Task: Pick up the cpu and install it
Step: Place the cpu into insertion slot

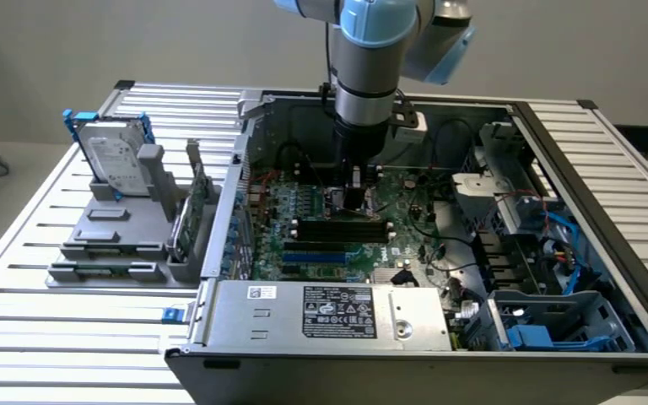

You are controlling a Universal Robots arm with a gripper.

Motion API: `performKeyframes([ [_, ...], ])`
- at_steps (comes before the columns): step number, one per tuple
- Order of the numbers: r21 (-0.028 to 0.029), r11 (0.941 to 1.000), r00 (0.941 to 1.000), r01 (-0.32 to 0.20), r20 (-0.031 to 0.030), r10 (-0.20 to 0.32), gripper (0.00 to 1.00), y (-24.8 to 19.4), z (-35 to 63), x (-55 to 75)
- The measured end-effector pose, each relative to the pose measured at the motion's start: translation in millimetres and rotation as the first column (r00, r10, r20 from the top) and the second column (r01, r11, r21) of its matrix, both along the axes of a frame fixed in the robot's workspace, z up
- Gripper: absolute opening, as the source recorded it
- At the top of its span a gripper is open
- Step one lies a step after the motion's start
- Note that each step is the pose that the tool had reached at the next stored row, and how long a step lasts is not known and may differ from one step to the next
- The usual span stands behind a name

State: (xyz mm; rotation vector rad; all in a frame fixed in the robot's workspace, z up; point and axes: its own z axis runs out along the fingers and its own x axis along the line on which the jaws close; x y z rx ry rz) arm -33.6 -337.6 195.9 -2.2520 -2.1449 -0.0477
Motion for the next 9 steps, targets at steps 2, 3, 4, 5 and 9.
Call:
performKeyframes([
  [2,-0.0001,1.0000,1.0000,0.000,-0.0001,0.000,0.62,0.0,0.1,0.0],
  [3,0.0000,1.0000,1.0000,0.000,0.0000,0.000,0.62,0.0,0.3,0.0],
  [4,-0.0001,1.0000,1.0000,0.000,0.0000,0.000,0.62,0.0,0.4,0.0],
  [5,-0.0001,1.0000,1.0000,0.000,-0.0001,0.000,0.62,0.0,0.4,0.0],
  [9,0.0003,1.0000,1.0000,0.000,0.0002,0.000,0.62,0.0,0.9,0.0],
])
